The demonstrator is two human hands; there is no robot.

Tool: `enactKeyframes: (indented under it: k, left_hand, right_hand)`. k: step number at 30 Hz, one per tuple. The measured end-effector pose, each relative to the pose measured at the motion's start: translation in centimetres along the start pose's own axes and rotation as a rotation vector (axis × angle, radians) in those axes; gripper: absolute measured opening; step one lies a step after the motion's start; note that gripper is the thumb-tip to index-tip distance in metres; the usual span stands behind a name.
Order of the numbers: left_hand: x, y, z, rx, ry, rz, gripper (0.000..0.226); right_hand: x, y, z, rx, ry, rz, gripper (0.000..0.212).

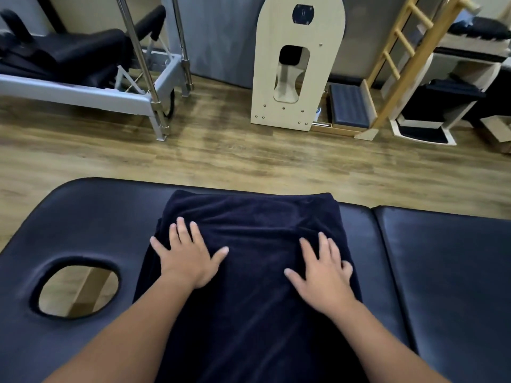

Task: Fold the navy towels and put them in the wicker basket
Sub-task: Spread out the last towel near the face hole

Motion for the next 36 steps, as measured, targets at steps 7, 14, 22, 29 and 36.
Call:
enactKeyframes:
  k: [7,14,22,29,36]
  left_hand:
    - [4.6,2.6,-2.5,0.024,0.107,0.221,0.077]
    - [6.4,0.4,-4.9,0.119,0.020,-0.135,0.073]
    - [1.8,9.9,-4.3,0.059,0.104,0.402,0.086]
    - [3.7,4.7,-3.2,-0.024,0.055,0.047,0.074]
    - [-5.8,6.6,-0.7,0.134,0.335,0.271,0.061]
  right_hand:
    - [3.8,-3.2,0.9,-0.066,-0.121,-0.215,0.072]
    - [10.3,-0.4,-2.5,-0.033,-0.060,0.101,0.075]
    - [10.4,-2.8,-1.8,-0.105,-0.010,-0.008,0.065]
    - [4.1,-3.7,0.3,-0.125,-0.029,-0.223,0.078]
    - [-2.1,-0.3,2.6,-0.117,-0.073,-0.151,0.081]
Point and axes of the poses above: each hand's wrist, its own x-axis towards the middle knuckle, its own z-axis out of the palm, y = z × x, the point moved 6 cm from there along x, towards the middle knuckle, and after that the axes turned 12 degrees about x, right-handed, at the moved point
